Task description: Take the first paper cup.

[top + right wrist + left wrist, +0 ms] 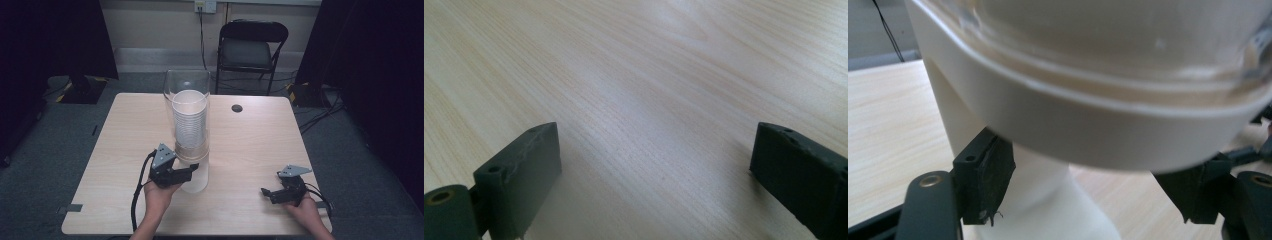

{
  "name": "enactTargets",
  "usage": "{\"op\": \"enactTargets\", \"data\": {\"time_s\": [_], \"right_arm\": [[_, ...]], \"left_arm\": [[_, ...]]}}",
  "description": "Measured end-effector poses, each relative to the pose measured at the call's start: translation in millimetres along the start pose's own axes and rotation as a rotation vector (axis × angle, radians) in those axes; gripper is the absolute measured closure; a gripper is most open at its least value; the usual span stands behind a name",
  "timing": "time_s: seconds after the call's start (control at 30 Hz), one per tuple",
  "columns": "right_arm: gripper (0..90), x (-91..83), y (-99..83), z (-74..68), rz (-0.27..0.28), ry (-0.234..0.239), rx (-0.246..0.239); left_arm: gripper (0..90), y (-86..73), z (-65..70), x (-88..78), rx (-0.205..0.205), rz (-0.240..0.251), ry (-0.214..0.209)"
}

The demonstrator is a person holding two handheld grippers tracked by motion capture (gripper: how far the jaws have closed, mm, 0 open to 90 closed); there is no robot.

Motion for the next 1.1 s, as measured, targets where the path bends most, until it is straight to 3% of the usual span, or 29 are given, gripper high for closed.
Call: {"op": "enactTargets", "data": {"time_s": [0.13,0.27,0.33,0.67,0.83,1.1], "right_arm": [[5.6,0.0,0.0,0.0,0.0,0.0,0.0],[5.6,0.0,0.0,0.1,0.0,0.0,-0.001],[5.6,0.0,0.0,0.1,0.0,0.0,-0.001],[5.6,0.0,0.0,-0.1,0.001,-0.001,0.001],[5.6,0.0,-0.1,-0.1,0.001,-0.001,0.0],[5.6,0.0,-0.1,-0.2,0.0,-0.001,0.001]], "left_arm": [[27.9,0.9,-0.5,3.7,0.006,0.036,0.004],[34.1,1.2,-0.1,7.1,0.042,0.049,0.002],[34.7,0.9,-0.8,8.2,0.037,0.05,0.006],[36.8,-0.7,-1.8,10.0,0.109,0.027,0.012],[37.1,-3.5,-2.4,10.8,0.141,0.022,0.043],[37.3,-5.8,-0.2,12.1,0.127,0.037,0.056]]}}
Point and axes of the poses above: each handheld gripper's, and its own axes: x roughly forward along the jaws, y roughly out of its top, z roughly to its right, the point moved 1 cm from there along x, roughly forward along the jaws, and after that the axes turned 14 degrees about -y, right-handed, at the moved point
